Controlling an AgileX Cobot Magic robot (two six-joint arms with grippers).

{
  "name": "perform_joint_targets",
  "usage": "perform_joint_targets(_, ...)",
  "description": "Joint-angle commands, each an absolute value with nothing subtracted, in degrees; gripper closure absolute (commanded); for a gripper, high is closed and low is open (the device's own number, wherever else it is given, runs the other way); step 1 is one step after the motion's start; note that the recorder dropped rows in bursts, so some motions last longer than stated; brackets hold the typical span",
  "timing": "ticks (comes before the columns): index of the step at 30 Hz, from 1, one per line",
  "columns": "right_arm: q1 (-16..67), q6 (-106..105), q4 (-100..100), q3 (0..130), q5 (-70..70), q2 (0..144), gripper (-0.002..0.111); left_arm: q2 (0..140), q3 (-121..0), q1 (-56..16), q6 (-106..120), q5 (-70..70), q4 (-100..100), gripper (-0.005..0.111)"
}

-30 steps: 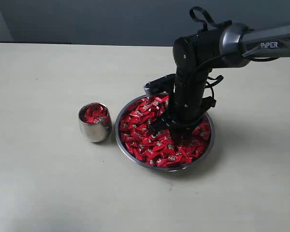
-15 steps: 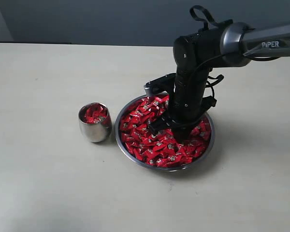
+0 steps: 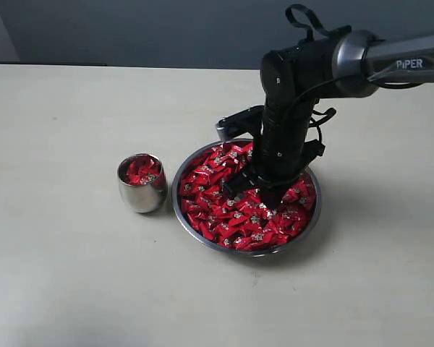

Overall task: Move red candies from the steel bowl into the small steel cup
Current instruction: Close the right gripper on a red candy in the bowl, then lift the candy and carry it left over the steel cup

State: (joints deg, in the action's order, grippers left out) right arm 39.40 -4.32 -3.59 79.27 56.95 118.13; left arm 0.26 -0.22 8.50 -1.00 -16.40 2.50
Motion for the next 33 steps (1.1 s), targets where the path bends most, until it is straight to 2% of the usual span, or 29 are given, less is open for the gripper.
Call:
perform_joint_targets(1, 39.43, -4.43, -2.88, 79.25, 55.6, 115.71, 0.109, 0.0, 0.0, 8.39, -1.15, -16.3, 2.57, 0.106)
perform_joint_targets(16, 39.43, -5.25, -4.0, 91.23, 58.21, 113.44, 0.109, 0.0, 0.0, 8.39, -1.15, -16.3, 2.57, 0.106)
perform_joint_targets(20, 39.51, -13.42, -17.02, 96.91, 55.13, 113.57, 0.109, 0.0, 0.0, 8.39, -1.15, -16.3, 2.57, 0.106)
perform_joint_targets(26, 45.0, -14.87, -17.85, 107.04, 56.18, 119.95, 0.109, 0.0, 0.0, 8.39, -1.15, -16.3, 2.57, 0.106)
perform_joint_targets(33, 48.41, -14.87, -17.96, 111.28, 57.77, 125.04, 0.109, 0.0, 0.0, 8.39, -1.15, -16.3, 2.57, 0.106)
